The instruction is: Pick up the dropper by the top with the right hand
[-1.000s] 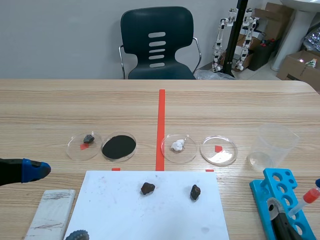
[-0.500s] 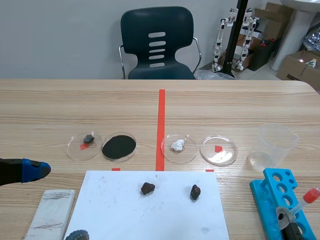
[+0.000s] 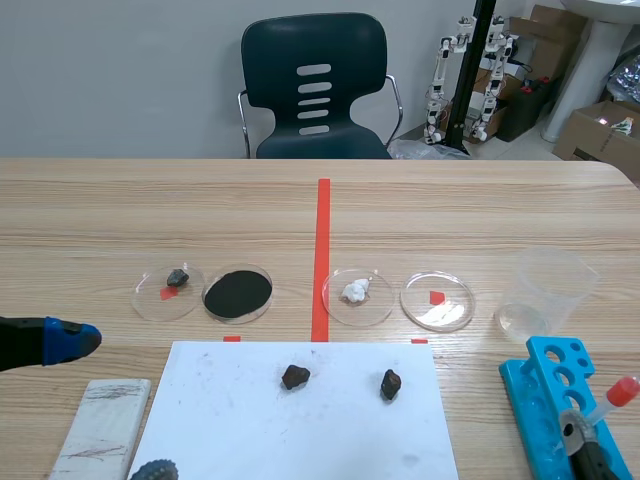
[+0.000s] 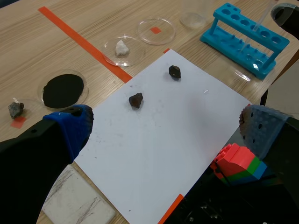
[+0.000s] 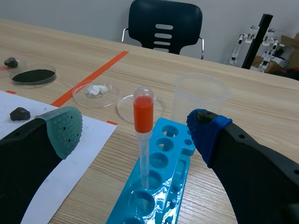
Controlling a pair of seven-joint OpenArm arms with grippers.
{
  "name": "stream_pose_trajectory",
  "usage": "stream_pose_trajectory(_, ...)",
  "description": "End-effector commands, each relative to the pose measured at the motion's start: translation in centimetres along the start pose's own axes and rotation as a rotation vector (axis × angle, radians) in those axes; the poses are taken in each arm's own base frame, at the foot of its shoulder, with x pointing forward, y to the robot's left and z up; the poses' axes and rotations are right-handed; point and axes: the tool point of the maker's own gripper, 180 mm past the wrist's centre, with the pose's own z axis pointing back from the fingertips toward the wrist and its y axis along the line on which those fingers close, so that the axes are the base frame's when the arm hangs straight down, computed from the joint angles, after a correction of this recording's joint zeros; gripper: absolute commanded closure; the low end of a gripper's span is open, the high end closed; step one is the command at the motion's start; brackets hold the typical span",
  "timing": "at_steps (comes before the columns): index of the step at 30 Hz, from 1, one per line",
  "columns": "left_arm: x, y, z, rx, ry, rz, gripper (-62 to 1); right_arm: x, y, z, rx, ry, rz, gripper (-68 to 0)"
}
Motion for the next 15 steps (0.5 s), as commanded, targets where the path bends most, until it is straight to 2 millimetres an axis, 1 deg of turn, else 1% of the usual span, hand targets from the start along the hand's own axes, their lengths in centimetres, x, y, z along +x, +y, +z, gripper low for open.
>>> stream_pose_trajectory(1,0.59,0.04,0.00,0.004,-0.025,0.005,-62.3,0.81,-0.49,-0.44,-0.009,-0.043,0.013,-46.7)
stream_pose_trajectory(6,0.59,0.04,0.00,0.004,-0.025,0.005,-62.3,0.87,-0.56,-0.69,-0.009,-0.048,0.020,-46.7)
stream_pose_trajectory(10,0.59,0.04,0.00,0.004,-0.025,0.005,-62.3,0.89,-0.58,-0.76,-0.009,-0.050,0.021,-43.7)
stream_pose_trajectory(15,0.59,0.04,0.00,0.004,-0.025,0.005,-62.3,0.90,-0.60,-0.76,-0.010,-0.050,0.020,-43.6)
